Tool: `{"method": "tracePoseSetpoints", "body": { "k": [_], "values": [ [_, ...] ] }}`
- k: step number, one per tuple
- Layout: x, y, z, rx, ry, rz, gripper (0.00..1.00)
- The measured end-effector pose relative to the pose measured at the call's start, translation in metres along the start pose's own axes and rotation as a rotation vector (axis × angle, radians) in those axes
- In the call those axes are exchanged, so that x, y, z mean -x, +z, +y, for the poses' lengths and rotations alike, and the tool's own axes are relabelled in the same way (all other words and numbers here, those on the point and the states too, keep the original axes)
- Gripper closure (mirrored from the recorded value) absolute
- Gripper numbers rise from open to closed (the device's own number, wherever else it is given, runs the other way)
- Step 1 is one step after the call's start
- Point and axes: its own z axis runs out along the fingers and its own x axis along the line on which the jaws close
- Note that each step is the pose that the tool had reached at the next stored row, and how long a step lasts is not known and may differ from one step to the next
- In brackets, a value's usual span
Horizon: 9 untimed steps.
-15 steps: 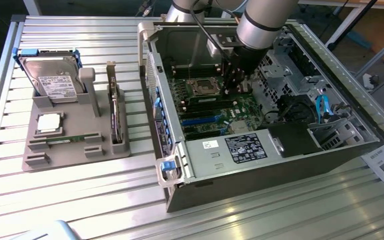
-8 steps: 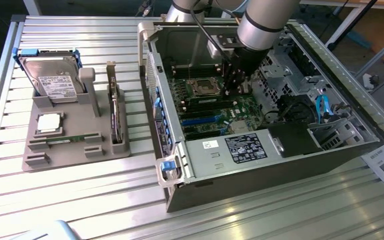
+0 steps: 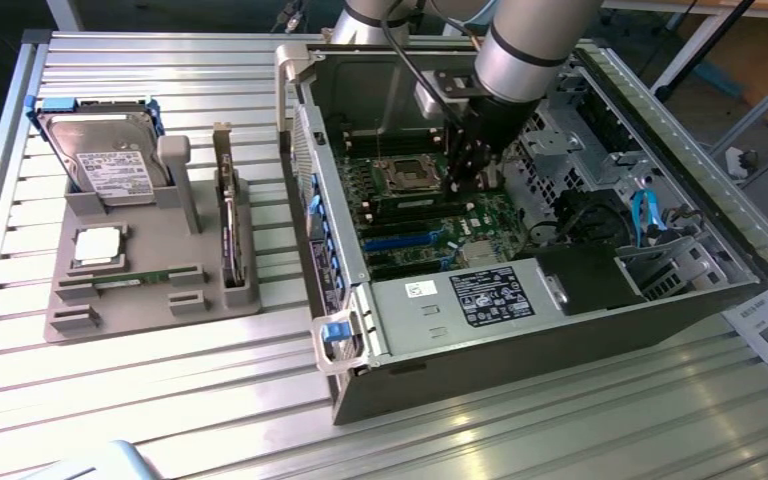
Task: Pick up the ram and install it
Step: 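Insert the ram into the slot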
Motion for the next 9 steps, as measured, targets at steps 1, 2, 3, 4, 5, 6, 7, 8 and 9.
{"method": "tracePoseSetpoints", "body": {
  "k": [1, 2, 3, 4, 5, 6, 7, 8, 9],
  "values": [
    [-0.0004, 0.0, 0.0001, 0.0, 0.0, 0.0, 0.88],
    [-0.0004, 0.0, 0.0001, 0.0, 0.0, 0.0, 0.88],
    [-0.0004, 0.0, 0.0001, 0.0, 0.0, 0.0, 0.88],
    [-0.0005, 0.0008, 0.0001, -0.0001, 0.0, -0.0002, 0.88],
    [-0.0005, 0.0014, 0.0001, 0.0, 0.0, 0.0, 0.88],
    [-0.0005, 0.0019, 0.0001, 0.0001, 0.0, 0.0001, 0.88],
    [-0.0006, 0.0024, 0.0001, 0.0, 0.0, 0.0, 0.88],
    [-0.0006, 0.0026, 0.0001, 0.0001, 0.0, 0.0003, 0.88],
    [-0.0005, 0.0027, 0.0002, 0.0001, 0.0, 0.0002, 0.88]
  ]
}}
